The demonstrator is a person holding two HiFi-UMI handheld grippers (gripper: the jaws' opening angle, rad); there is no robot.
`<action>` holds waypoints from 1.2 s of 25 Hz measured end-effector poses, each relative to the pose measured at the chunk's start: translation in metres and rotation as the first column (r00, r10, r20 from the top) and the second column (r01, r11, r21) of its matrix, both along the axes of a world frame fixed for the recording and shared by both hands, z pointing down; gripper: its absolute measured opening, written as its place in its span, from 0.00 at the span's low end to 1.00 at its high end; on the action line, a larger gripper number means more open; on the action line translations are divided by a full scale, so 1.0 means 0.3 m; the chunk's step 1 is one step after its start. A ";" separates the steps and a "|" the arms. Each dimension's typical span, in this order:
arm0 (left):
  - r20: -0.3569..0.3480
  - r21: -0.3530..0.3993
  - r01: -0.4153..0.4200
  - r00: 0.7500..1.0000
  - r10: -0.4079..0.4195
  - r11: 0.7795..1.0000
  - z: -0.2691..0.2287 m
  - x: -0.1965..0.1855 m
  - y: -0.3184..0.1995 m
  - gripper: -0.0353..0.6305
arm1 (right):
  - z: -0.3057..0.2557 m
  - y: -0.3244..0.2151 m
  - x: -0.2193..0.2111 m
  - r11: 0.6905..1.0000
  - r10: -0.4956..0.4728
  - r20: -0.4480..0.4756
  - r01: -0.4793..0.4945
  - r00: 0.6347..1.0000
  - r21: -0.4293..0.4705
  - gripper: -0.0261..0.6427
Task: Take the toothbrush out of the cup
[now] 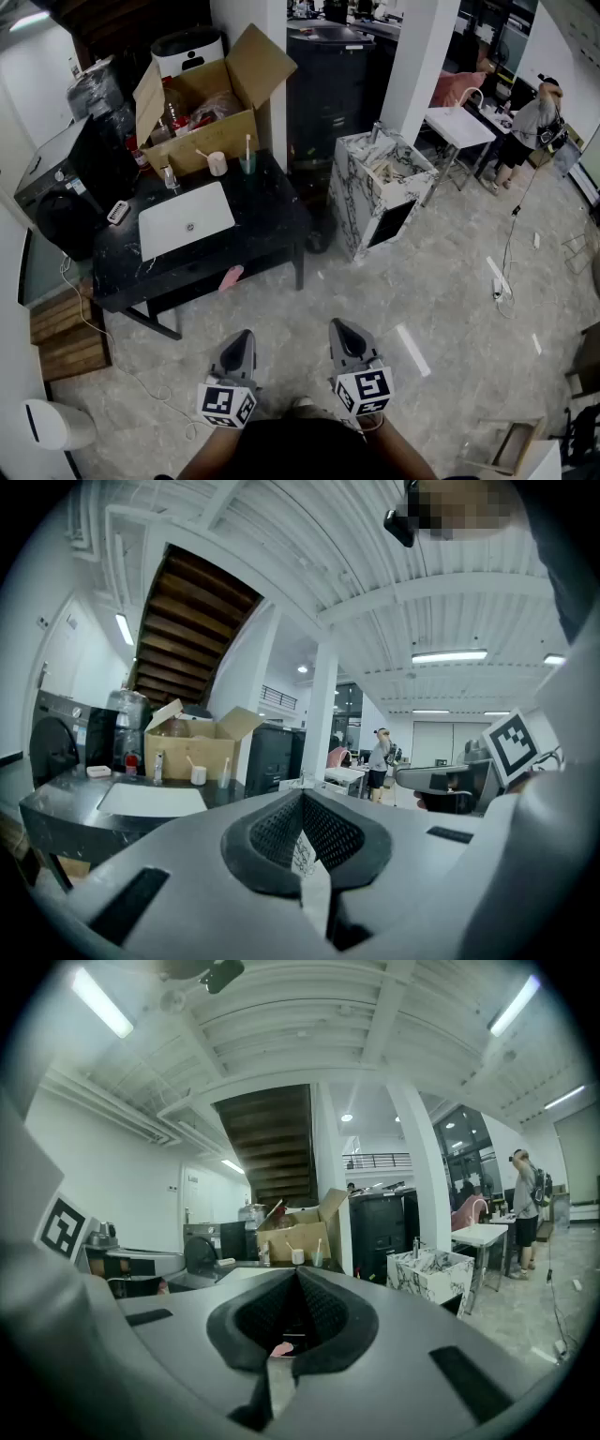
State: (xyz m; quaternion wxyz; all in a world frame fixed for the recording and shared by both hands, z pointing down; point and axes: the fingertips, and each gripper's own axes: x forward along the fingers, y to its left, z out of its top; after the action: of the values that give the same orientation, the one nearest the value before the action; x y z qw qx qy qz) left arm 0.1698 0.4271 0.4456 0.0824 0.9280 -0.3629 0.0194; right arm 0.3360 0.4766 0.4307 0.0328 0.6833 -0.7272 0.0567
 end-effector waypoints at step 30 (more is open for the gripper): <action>-0.019 -0.025 -0.019 1.000 0.018 1.000 0.097 0.096 -0.242 0.09 | 0.130 -0.204 0.047 0.997 0.002 0.020 -0.001 1.000 -0.079 0.06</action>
State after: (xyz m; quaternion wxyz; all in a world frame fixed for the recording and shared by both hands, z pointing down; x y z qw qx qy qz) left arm 0.1985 0.3545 0.4747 0.0970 0.9303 -0.3533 0.0161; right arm 0.3501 0.4153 0.4697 0.0526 0.6814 -0.7242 0.0925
